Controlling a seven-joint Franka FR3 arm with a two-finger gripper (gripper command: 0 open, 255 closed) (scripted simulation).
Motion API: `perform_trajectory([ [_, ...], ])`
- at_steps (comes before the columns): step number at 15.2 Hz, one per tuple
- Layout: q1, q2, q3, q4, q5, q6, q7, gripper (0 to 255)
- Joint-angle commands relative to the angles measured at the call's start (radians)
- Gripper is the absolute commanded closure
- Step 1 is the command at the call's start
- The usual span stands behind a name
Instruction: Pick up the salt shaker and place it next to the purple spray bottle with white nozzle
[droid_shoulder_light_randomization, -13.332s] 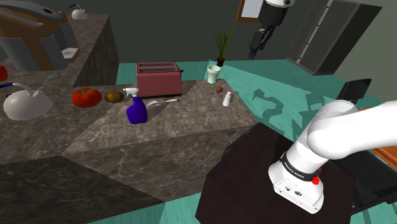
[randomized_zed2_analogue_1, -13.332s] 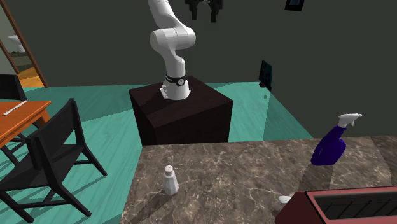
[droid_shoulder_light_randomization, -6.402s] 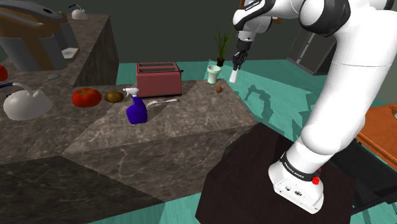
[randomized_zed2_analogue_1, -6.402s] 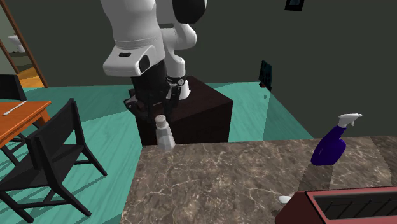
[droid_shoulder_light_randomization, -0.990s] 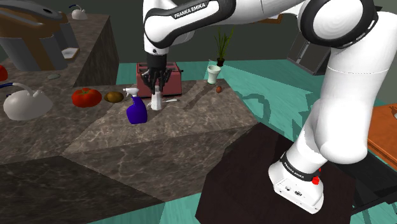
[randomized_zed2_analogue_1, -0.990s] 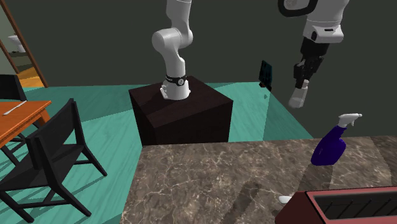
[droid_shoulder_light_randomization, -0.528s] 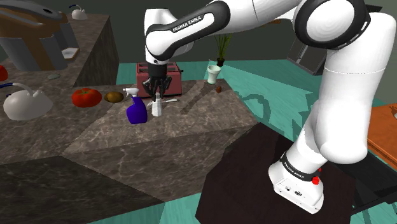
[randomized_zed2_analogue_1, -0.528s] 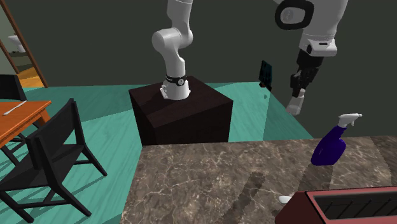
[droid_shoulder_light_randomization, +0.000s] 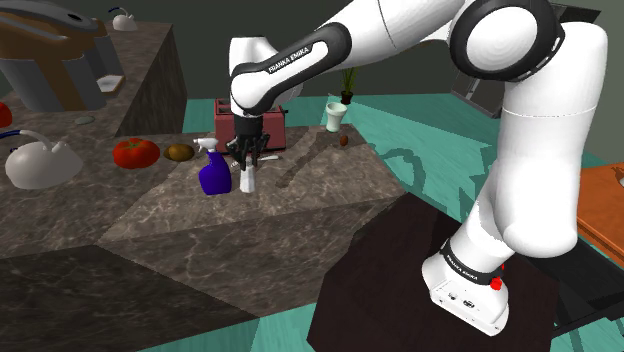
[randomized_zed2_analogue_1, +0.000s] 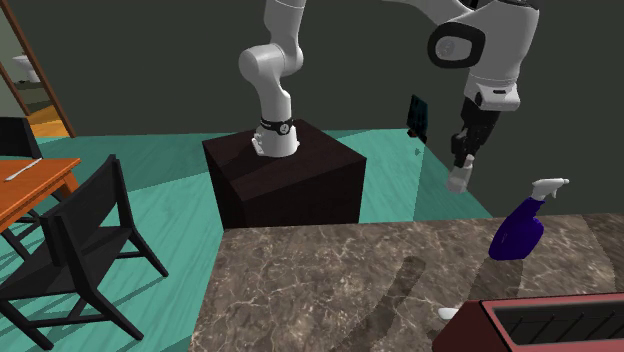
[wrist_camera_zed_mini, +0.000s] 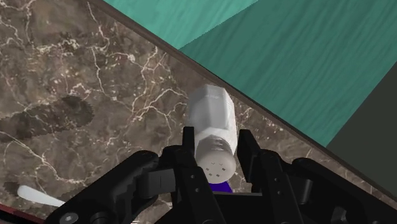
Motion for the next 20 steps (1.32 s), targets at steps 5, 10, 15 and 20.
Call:
perform_trajectory([
  [5, -0.001, 0.045, 0.002, -0.018, 0.005, 0.063, -0.008, 255],
  [10, -0.001, 0.085, 0.004, -0.029, 0.009, 0.115, -0.015, 255],
  [15, -0.002, 0.13, 0.006, -0.033, 0.013, 0.163, -0.022, 255],
  [20, -0.003, 0.177, 0.008, -0.033, 0.018, 0.21, -0.029, 255],
])
